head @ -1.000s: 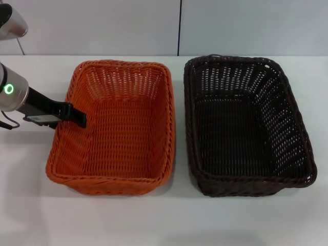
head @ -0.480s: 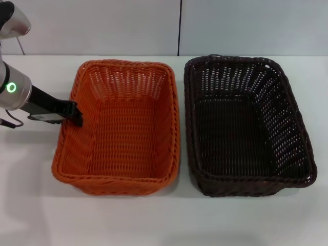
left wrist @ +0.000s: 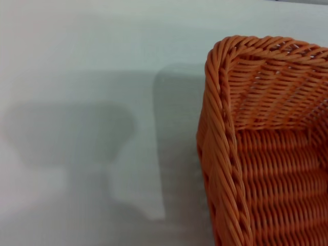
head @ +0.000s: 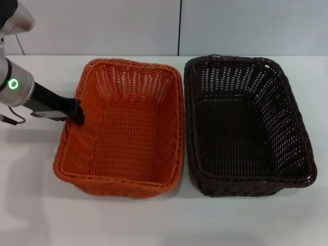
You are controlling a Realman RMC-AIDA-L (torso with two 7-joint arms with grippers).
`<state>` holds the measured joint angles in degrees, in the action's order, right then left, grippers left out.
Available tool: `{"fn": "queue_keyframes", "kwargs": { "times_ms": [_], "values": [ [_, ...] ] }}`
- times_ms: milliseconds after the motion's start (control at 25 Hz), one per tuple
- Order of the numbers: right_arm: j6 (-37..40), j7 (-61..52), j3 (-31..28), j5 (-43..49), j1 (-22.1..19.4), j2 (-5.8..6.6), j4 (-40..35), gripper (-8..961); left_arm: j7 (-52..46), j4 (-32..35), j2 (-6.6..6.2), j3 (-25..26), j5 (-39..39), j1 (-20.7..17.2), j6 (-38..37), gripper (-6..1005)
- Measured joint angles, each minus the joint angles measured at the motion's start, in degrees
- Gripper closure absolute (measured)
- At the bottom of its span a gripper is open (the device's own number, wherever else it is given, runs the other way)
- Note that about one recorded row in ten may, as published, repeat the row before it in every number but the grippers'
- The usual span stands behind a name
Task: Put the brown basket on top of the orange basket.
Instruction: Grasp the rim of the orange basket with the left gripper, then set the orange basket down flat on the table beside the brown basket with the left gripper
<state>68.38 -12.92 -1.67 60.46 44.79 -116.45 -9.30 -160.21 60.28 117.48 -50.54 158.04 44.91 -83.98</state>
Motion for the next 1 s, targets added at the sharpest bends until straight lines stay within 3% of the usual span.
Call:
{"fn": "queue_keyframes", "kwargs": {
  "times_ms": [240, 400, 480, 520, 760, 1000],
  "values": [
    [0.0, 0.0, 0.0, 0.0, -0.1, 0.00, 0.0, 346, 1.1, 6.9, -1.63, 0.5, -0.2, 0.0, -3.7, 823],
    [0.0, 0.0, 0.0, 0.0, -0.2, -0.01, 0.0, 346, 1.2, 12.9, -4.50, 0.8, -0.3, 0.9, -7.7, 822],
    [0.1, 0.0, 0.0, 0.0, -0.2, -0.08, 0.1, 346, 2.3, 16.0, -6.51, 1.1, -1.2, 1.9, -10.0, 822],
    [0.1, 0.0, 0.0, 0.0, -0.2, -0.13, 0.1, 346, 2.3, 16.0, -6.51, 1.1, -1.2, 1.9, -10.0, 822],
    [0.3, 0.0, 0.0, 0.3, -0.3, -0.43, 0.2, 346, 10.7, 15.9, -10.01, 5.2, -7.3, 4.9, -17.1, 823],
    [0.8, 0.0, 0.0, 0.4, -0.2, -0.67, 0.5, 345, 19.3, 16.7, -10.90, 3.6, -6.7, 7.0, -21.9, 822]
  ]
}}
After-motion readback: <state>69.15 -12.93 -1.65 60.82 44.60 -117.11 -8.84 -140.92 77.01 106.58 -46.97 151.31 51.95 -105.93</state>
